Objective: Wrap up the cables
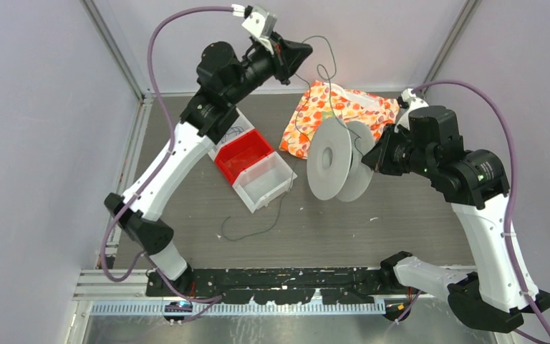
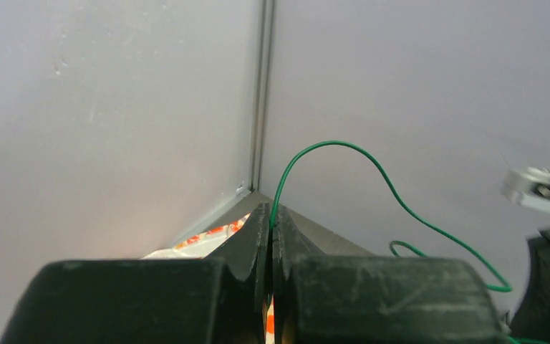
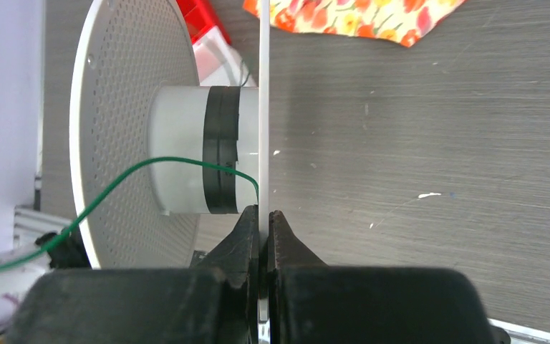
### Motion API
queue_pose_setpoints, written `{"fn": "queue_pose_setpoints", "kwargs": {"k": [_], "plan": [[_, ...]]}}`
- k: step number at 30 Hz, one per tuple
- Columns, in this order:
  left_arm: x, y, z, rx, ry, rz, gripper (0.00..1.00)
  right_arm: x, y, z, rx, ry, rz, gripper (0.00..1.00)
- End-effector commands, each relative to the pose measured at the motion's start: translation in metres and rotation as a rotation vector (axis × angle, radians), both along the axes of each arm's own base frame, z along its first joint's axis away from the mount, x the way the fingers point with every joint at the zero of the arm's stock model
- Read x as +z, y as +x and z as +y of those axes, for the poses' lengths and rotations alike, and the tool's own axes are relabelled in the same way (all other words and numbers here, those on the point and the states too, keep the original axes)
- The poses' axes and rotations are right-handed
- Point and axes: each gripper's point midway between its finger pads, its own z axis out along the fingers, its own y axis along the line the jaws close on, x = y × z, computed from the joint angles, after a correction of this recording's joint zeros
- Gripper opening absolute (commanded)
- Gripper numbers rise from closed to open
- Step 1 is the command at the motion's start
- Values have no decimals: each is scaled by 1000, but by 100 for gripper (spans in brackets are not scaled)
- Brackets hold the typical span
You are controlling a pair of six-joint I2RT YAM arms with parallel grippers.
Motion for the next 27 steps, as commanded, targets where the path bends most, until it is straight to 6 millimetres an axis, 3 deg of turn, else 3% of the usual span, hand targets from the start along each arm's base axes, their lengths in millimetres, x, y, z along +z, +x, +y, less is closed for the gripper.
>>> {"fn": "queue_pose_setpoints", "kwargs": {"k": [1, 6, 12, 17, 20, 27], "plan": [[7, 47, -3, 82, -94, 33, 0, 28, -24, 19, 173, 91, -78, 0], [-36, 93, -12, 81, -95, 171, 0, 34, -48, 17, 253, 86, -99, 1], [-104, 109, -16, 102, 18, 309, 0, 78, -64, 11, 265, 134, -271, 1], [-148, 103, -14, 101, 69, 400, 0, 120, -59, -10, 141, 144, -431, 0], [-172, 92, -14, 74, 103, 457, 0, 147, -45, -32, -26, 171, -539, 0], [-221, 52, -15, 0, 167, 615, 0, 179, -6, -65, -341, 243, -661, 0]]}}
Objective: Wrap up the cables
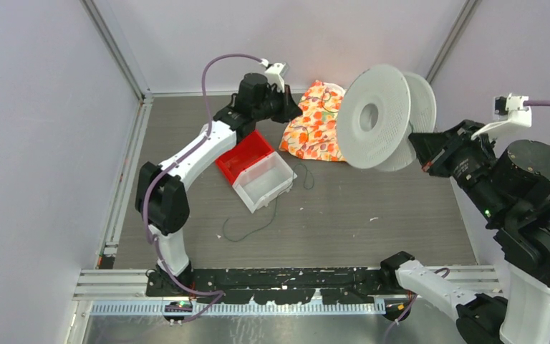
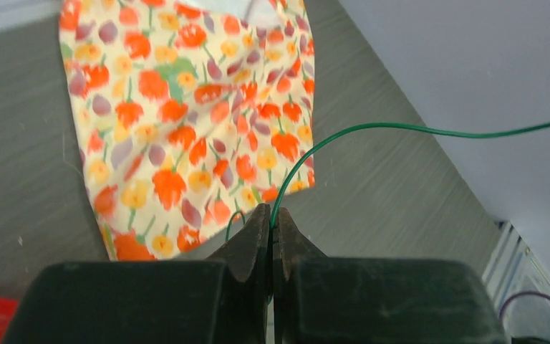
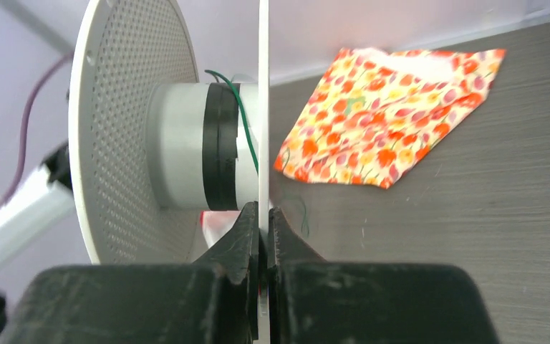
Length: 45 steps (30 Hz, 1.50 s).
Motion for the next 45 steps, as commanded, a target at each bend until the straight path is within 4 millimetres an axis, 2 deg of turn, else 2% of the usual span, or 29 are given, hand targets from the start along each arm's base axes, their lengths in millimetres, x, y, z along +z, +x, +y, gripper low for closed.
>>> {"fn": "queue_pose_setpoints", "kwargs": {"k": [1, 5, 11, 16, 20, 25, 28, 32, 38, 42, 45], "plan": [[22, -48, 3, -67, -33, 24, 0, 59, 41, -24, -249, 184, -205, 0], [-2, -77, 8, -88, 26, 77, 0, 70, 62, -29, -332, 238, -245, 0], [-26, -124, 27, -129, 124, 127, 0, 67, 93, -46, -509, 204, -240, 0], [-42, -180, 44, -230, 209, 179, 0, 61, 110, -53, -594, 166, -233, 0], [-43, -227, 37, -348, 257, 187, 0, 49, 127, -50, -620, 119, -205, 0], [-15, -275, 29, -533, 315, 94, 0, 9, 159, -40, -631, -40, -87, 0], [7, -287, 33, -590, 330, 54, 0, -14, 172, -29, -592, -79, -30, 0], [41, -290, 36, -607, 295, -30, 0, -41, 181, -14, -520, -125, 50, 0], [91, -295, 26, -641, 175, -141, 0, -79, 185, 8, -387, -203, 174, 0], [119, -287, 15, -621, 109, -221, 0, -105, 180, 28, -257, -231, 262, 0], [137, -275, 9, -571, 64, -280, 0, -120, 167, 39, -160, -238, 318, 1]]}}
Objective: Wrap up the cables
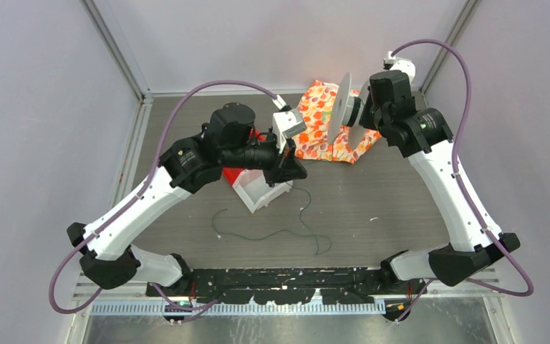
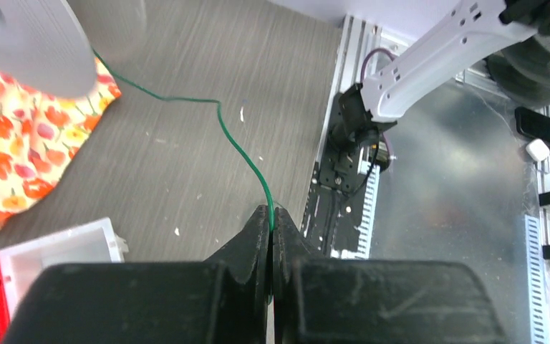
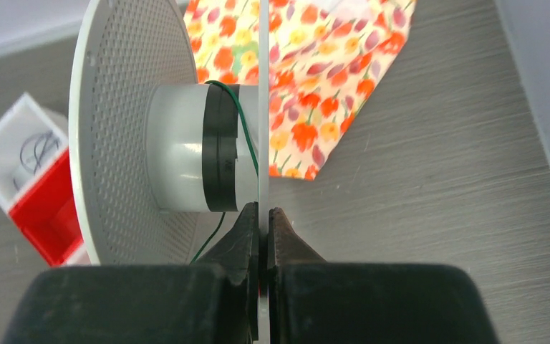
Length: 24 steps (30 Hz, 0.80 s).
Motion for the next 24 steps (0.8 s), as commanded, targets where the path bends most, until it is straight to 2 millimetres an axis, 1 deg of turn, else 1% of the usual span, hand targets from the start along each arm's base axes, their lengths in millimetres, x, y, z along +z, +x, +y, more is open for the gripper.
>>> {"fn": "queue_pose_setpoints", "kwargs": {"k": [1, 4, 9, 12, 14, 17, 21, 24], "plan": [[51, 13, -11, 25, -160, -121, 0, -4, -15, 24, 161, 56, 44, 0], [73, 23, -12, 61, -212, -181, 0, -18, -33, 23, 215, 34, 112, 1], [108, 45, -12, 148, -279, -275, 0, -36, -63, 22, 286, -5, 218, 1], [125, 55, -12, 172, -314, -301, 0, -47, -81, 23, 332, -30, 277, 1], [133, 64, -13, 199, -330, -320, 0, -55, -90, 23, 356, -46, 312, 1], [142, 80, -11, 251, -350, -346, 0, -59, -105, 26, 405, -42, 338, 1], [147, 107, -9, 308, -369, -352, 0, -56, -123, 29, 472, -31, 344, 1], [141, 120, -16, 313, -353, -346, 0, -51, -138, 36, 554, -12, 340, 1]]}}
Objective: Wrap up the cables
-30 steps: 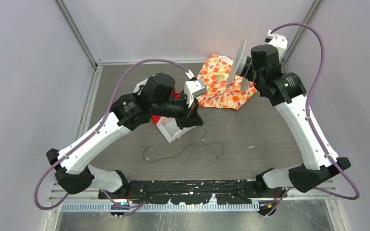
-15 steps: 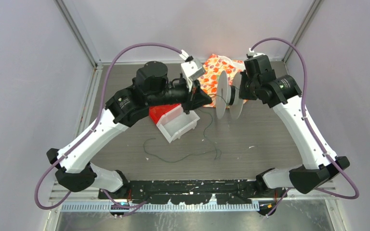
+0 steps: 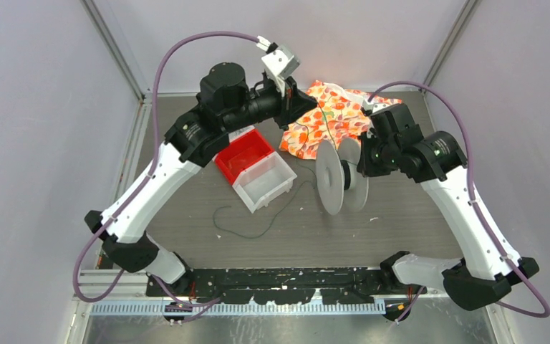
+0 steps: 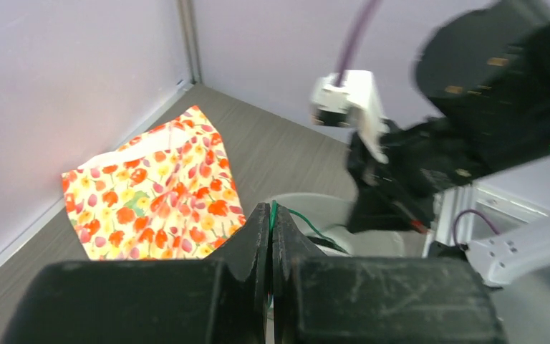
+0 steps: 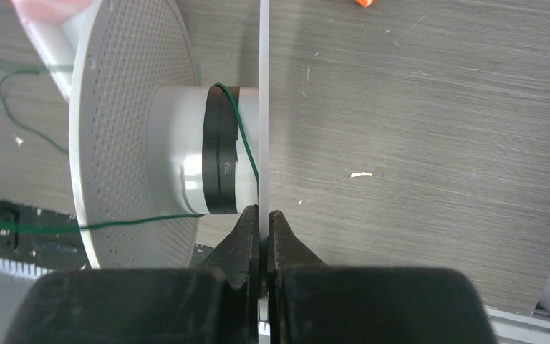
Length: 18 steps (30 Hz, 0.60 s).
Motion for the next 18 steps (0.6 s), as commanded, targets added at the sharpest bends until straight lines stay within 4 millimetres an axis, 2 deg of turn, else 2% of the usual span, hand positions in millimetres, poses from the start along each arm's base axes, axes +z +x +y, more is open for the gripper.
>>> {"fn": "queue_pose_setpoints", "kwargs": {"k": [1, 6, 9, 13, 16, 18], "plan": [[28, 23, -3, 44, -69, -73, 0, 20, -25, 12, 141, 76, -43, 1], [10, 51, -11, 84, -49, -64, 0, 31, -50, 20, 255, 141, -26, 1], [-15, 73, -18, 121, -38, -14, 0, 46, -66, 24, 329, 190, -63, 1], [-56, 91, -25, 139, -14, 94, 0, 83, -77, 21, 359, 248, -207, 0], [-92, 96, -25, 156, 21, 172, 0, 116, -73, 3, 259, 252, -357, 0], [-110, 93, -27, 142, 25, 210, 0, 140, -74, -5, 210, 290, -454, 0]]}}
